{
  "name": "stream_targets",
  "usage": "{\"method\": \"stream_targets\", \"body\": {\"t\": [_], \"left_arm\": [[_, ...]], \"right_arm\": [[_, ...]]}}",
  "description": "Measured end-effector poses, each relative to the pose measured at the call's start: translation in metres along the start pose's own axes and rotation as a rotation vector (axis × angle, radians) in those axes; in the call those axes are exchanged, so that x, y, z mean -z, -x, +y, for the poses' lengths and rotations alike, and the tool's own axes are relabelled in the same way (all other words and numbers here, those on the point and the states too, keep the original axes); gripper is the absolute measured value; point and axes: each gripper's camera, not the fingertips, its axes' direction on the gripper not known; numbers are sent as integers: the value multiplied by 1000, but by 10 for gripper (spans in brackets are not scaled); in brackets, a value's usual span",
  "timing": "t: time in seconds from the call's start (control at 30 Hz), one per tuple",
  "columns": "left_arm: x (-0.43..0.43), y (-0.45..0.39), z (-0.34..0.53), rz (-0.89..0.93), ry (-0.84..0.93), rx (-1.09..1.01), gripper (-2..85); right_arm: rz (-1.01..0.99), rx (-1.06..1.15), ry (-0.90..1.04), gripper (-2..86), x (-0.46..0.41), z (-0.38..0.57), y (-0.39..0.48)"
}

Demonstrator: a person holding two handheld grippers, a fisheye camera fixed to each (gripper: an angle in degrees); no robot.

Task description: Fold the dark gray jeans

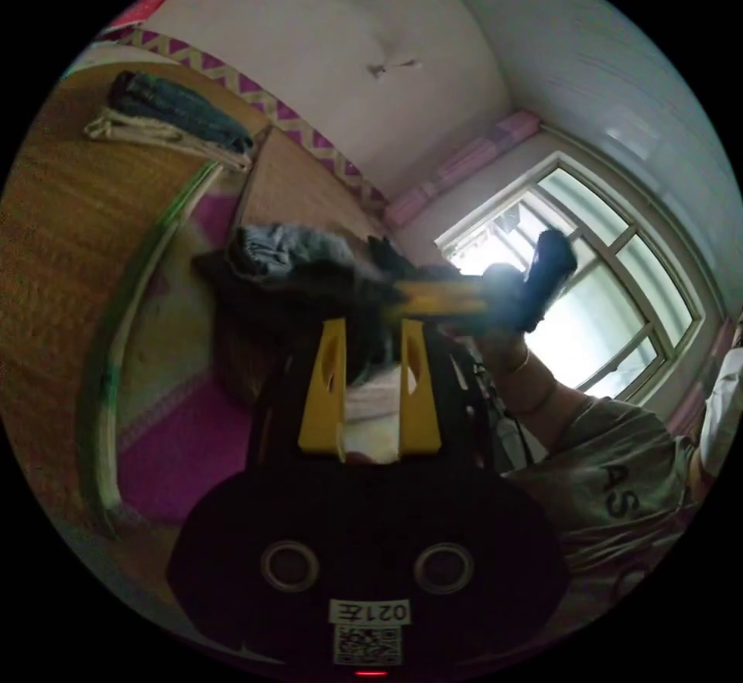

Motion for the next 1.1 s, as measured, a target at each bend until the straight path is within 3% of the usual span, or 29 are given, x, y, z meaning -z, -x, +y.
{"method": "stream_targets", "body": {"t": [0.23,0.37,0.53,0.67,0.77,1.1], "left_arm": [[27,5,41,-136,12,69,109],[27,-2,38,-229,-13,69,104],[12,2,32,-278,0,91,103],[-15,5,15,-260,30,93,112],[-42,12,-2,-300,88,115,124],[-94,13,-19,-405,212,65,11]], "right_arm": [[103,-176,-294,79,23,88,51],[77,-148,-272,118,1,96,53],[82,-192,-211,67,-46,118,37],[-101,-449,-431,52,-15,204,-22],[-127,-615,-585,51,14,288,-67],[-108,-853,-726,50,43,527,-134]]}}
